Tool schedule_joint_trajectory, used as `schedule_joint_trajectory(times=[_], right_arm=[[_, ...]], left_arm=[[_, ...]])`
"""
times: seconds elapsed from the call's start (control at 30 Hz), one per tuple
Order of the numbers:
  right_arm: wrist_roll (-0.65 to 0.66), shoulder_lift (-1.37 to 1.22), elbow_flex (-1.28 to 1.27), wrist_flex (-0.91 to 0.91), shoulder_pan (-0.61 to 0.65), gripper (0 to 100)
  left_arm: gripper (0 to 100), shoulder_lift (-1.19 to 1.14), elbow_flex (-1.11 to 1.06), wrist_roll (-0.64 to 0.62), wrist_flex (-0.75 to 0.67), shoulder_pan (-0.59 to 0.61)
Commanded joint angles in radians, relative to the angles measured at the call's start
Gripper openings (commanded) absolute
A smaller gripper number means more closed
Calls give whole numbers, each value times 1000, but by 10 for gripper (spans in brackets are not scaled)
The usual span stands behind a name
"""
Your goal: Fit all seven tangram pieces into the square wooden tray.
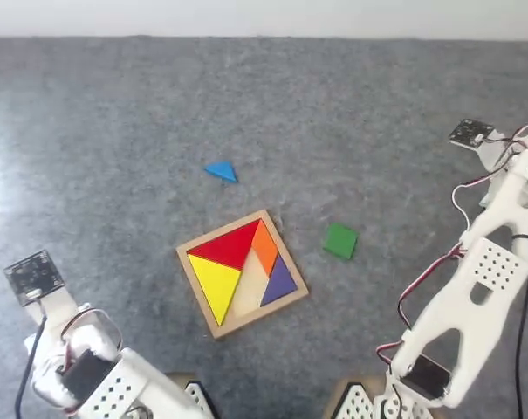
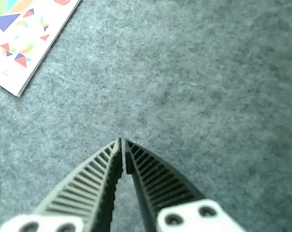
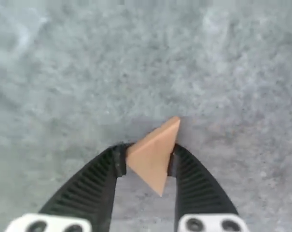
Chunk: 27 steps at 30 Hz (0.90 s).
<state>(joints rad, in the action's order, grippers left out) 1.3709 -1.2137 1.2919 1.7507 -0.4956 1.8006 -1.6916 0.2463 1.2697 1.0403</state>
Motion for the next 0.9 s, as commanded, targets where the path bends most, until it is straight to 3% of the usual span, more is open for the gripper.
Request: schedule_joint_trajectory(times=[0.0,0.37,0.63,0.87], right_arm=[[-83,213,-160,48,44,69],[-222,791,-838,39,275,69],[-262,1167,-1198,35,584,69],[-359,1422,-1455,-13,964,70]], left_arm=[[14,18,21,5,2,2],[14,18,21,5,2,2],[14,18,21,6,2,3],[14,18,21,8,2,3]])
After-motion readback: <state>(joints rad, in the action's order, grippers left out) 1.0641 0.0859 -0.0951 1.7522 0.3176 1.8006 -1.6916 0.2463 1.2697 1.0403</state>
